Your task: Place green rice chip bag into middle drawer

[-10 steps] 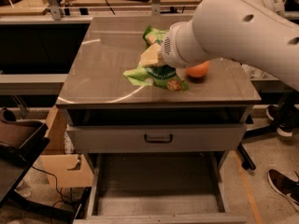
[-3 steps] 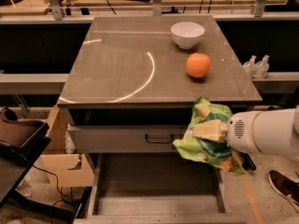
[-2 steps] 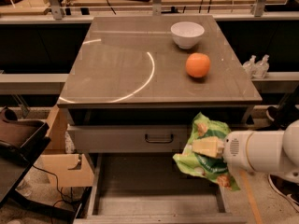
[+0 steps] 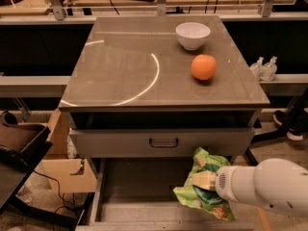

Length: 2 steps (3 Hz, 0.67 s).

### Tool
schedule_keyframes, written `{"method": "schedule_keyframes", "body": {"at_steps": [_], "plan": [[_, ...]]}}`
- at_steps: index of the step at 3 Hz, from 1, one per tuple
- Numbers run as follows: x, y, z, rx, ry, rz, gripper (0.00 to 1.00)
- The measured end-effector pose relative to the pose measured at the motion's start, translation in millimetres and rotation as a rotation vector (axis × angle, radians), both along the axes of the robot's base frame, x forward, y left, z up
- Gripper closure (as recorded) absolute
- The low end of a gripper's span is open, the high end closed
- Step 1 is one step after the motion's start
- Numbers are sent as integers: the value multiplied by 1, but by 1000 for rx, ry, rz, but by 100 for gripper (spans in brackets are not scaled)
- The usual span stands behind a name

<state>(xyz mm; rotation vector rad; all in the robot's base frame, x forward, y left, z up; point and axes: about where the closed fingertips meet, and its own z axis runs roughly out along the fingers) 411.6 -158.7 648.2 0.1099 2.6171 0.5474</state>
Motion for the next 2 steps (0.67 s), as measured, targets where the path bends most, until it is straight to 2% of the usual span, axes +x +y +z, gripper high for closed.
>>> {"method": "schedule_keyframes", "body": {"at_steps": [1,2], "plan": [[8,0,-49,-122,52,34,100],[8,1,-49,-122,51,37,100]]}}
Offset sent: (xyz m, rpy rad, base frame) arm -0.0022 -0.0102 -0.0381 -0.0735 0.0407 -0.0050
